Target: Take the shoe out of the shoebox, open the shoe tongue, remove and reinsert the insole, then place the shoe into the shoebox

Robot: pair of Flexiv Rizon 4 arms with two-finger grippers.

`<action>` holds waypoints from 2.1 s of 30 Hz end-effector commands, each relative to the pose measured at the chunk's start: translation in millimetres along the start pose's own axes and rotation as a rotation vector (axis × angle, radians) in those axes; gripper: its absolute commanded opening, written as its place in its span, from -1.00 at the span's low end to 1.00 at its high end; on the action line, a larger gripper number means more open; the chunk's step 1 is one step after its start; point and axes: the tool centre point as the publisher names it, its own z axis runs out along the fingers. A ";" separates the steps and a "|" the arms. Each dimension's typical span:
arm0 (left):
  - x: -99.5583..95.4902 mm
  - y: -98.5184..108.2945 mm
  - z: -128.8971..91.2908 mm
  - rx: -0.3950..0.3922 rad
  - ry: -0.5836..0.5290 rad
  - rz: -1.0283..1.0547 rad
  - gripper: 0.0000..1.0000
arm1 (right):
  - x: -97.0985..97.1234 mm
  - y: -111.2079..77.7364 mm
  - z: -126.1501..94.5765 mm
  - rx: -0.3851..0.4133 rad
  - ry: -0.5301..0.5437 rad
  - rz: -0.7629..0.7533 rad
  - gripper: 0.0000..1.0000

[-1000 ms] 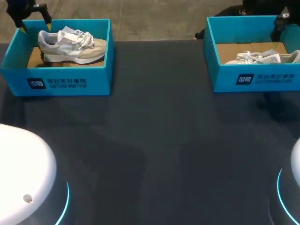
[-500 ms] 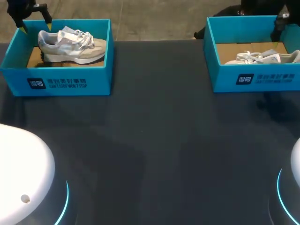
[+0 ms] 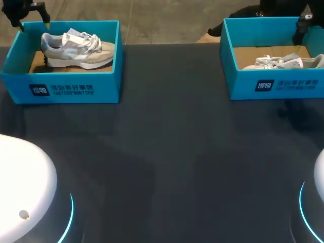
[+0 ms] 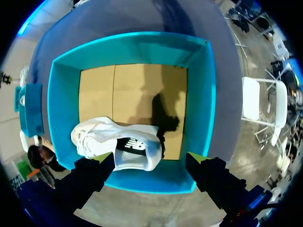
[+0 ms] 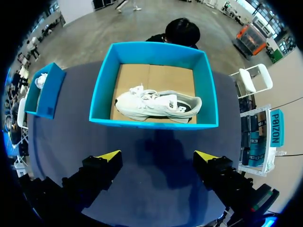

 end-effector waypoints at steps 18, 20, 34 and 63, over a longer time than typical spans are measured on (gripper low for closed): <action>4.6 26.7 48.2 0.065 0.038 0.094 -0.01 | -0.1 -1.0 0.4 -0.003 0.000 0.001 1.00; 5.9 26.3 51.4 0.064 0.042 0.095 -0.03 | -0.1 -1.0 0.4 -0.003 0.000 0.001 1.00; 10.1 33.0 71.2 0.073 0.054 0.108 0.53 | -0.1 -1.0 0.4 -0.003 0.000 0.001 1.00; 18.8 36.5 125.1 0.144 0.051 0.103 0.36 | -0.1 -1.0 0.4 -0.003 0.000 0.001 1.00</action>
